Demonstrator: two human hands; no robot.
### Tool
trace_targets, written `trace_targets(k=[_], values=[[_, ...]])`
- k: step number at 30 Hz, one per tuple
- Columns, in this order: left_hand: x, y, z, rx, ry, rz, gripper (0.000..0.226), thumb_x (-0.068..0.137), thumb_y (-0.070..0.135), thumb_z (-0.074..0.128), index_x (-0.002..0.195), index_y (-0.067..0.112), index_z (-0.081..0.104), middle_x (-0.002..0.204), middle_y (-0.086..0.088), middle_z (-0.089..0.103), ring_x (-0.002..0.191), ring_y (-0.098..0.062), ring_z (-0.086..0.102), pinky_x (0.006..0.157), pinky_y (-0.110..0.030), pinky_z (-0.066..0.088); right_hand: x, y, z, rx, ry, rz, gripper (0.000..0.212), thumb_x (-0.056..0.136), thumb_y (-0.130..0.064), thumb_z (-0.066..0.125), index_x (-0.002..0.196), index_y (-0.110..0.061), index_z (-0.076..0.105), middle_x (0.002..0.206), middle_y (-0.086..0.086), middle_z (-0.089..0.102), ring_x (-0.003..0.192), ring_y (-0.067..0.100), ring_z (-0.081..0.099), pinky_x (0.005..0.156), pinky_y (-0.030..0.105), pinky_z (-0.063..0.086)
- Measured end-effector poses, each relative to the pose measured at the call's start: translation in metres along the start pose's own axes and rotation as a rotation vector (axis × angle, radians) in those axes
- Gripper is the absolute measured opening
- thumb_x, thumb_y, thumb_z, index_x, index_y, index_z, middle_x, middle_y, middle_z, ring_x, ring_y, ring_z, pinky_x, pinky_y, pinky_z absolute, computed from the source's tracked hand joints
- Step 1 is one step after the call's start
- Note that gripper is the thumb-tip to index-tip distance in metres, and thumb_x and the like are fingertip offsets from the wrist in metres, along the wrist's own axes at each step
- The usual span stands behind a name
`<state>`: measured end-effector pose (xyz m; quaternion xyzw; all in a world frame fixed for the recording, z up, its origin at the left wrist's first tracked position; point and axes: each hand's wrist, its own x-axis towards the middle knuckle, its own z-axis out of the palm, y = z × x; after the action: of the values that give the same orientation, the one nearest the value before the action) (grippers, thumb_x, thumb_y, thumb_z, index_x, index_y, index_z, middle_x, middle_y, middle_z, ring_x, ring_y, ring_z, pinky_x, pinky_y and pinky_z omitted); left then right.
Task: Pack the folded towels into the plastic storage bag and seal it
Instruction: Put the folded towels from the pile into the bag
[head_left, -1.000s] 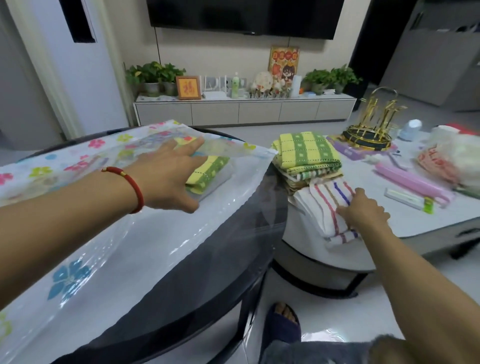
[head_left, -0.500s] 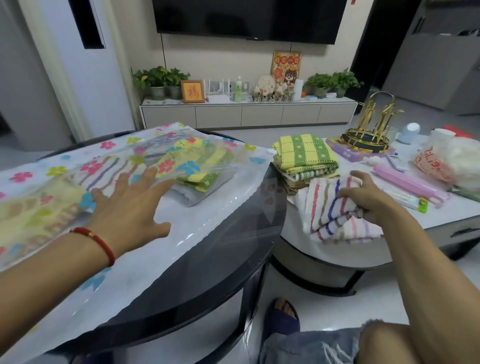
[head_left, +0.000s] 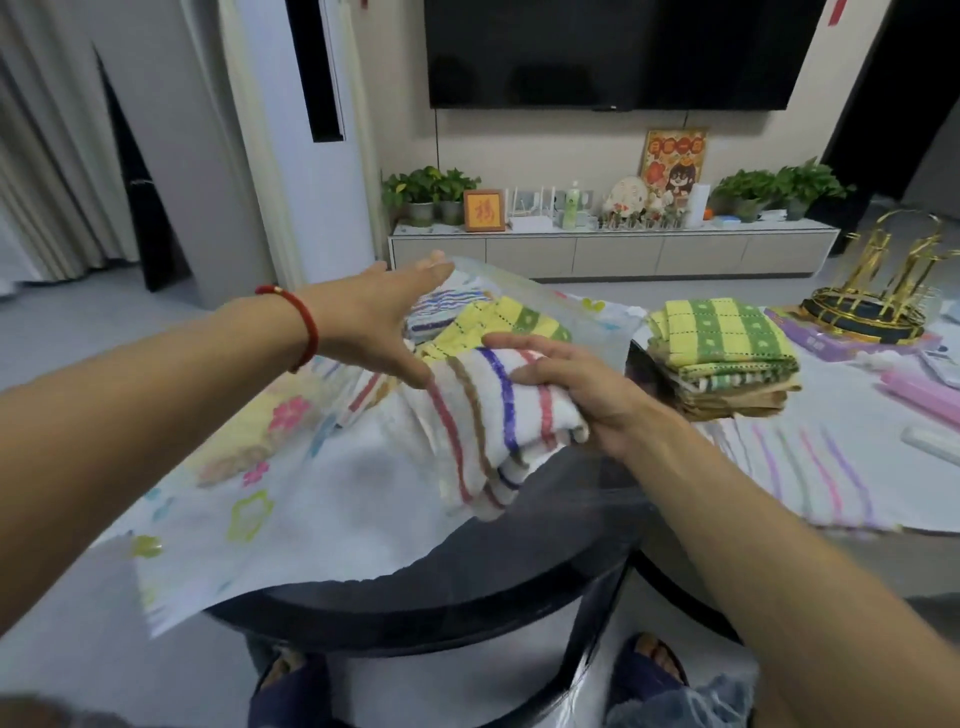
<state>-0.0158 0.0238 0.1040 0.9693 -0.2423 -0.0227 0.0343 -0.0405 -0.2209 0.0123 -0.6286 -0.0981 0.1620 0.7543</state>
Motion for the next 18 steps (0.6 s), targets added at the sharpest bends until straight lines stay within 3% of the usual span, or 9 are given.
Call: trace_targets(k=[1, 2, 4, 7, 9, 12, 16, 18], values=[[0.0, 0.0, -0.004, 0.007, 0.002, 0.003, 0.124, 0.069, 0.048, 0.082, 0.157, 0.031, -0.004, 0.166, 0.01, -0.002, 0.151, -0.03, 0.008, 0.123, -0.042, 0.013, 0.018, 0.003, 0.019, 0.045, 0.026, -0.025, 0.041, 0.092, 0.002, 0.062, 0.128, -0.015, 0.072, 0.132, 0.024, 0.069, 0.115, 0.047, 0.061, 0.107, 0.068, 0.037], [0.0, 0.001, -0.009, 0.017, 0.005, 0.005, 0.125, 0.068, 0.049, 0.082, 0.157, 0.03, -0.003, 0.166, 0.009, 0.0, 0.151, -0.029, 0.011, 0.122, -0.041, 0.017, 0.034, 0.007, 0.035, 0.086, 0.053, -0.047, 0.041, 0.093, 0.001, 0.062, 0.129, -0.016, 0.07, 0.131, 0.026, 0.068, 0.11, 0.045, 0.06, 0.101, 0.065, 0.04], [0.0, -0.001, -0.014, 0.032, 0.012, 0.006, 0.126, 0.067, 0.053, 0.082, 0.157, 0.027, -0.002, 0.166, 0.007, 0.003, 0.149, -0.026, 0.015, 0.121, -0.041, 0.021, 0.057, 0.022, 0.052, 0.063, 0.098, -0.046, 0.046, 0.094, -0.002, 0.065, 0.137, -0.019, 0.064, 0.133, 0.025, 0.068, 0.105, 0.037, 0.066, 0.086, 0.047, 0.055], [-0.002, -0.005, -0.015, 0.009, 0.026, 0.002, 0.125, 0.067, 0.052, 0.082, 0.157, 0.029, -0.002, 0.166, 0.009, 0.004, 0.15, -0.023, 0.014, 0.121, -0.037, 0.017, 0.064, 0.06, 0.058, -0.189, -0.024, 0.191, 0.067, 0.095, -0.007, 0.07, 0.154, -0.023, 0.042, 0.137, 0.021, 0.065, 0.109, 0.033, 0.071, 0.09, 0.045, 0.061], [-0.003, -0.006, -0.012, -0.009, 0.027, 0.005, 0.124, 0.069, 0.05, 0.082, 0.157, 0.031, -0.003, 0.166, 0.01, 0.003, 0.151, -0.023, 0.011, 0.12, -0.036, 0.015, 0.062, 0.076, 0.058, -0.424, -0.112, 0.278, 0.073, 0.095, -0.006, 0.068, 0.156, -0.027, 0.036, 0.118, 0.026, 0.072, 0.091, 0.034, 0.073, 0.089, 0.049, 0.062], [-0.002, -0.004, 0.0, -0.012, 0.012, 0.015, 0.122, 0.07, 0.051, 0.082, 0.157, 0.033, -0.002, 0.165, 0.012, -0.002, 0.151, -0.027, 0.008, 0.121, -0.041, 0.013, 0.063, 0.081, 0.056, -0.725, -0.038, 0.184, 0.062, 0.094, -0.004, 0.06, 0.152, -0.021, 0.046, 0.098, 0.026, 0.078, 0.075, 0.031, 0.073, 0.086, 0.046, 0.064], [0.001, 0.008, 0.019, 0.032, 0.046, 0.047, 0.118, 0.071, 0.044, 0.081, 0.157, 0.031, 0.002, 0.166, 0.009, 0.001, 0.15, -0.028, 0.011, 0.122, -0.042, 0.008, 0.047, 0.07, 0.034, -0.767, -0.089, 0.165, 0.056, 0.097, -0.009, 0.062, 0.148, -0.027, 0.051, 0.107, 0.016, 0.078, 0.078, 0.027, 0.074, 0.076, 0.039, 0.063], [0.003, 0.016, 0.03, 0.113, 0.071, 0.024, 0.111, 0.07, 0.044, 0.079, 0.156, 0.034, 0.01, 0.166, 0.009, 0.009, 0.146, -0.031, 0.022, 0.116, -0.058, 0.027, 0.034, 0.063, 0.016, -0.759, -0.034, 0.114, 0.047, 0.098, -0.014, 0.065, 0.143, -0.026, 0.057, 0.112, 0.009, 0.075, 0.08, 0.023, 0.076, 0.075, 0.036, 0.063]])
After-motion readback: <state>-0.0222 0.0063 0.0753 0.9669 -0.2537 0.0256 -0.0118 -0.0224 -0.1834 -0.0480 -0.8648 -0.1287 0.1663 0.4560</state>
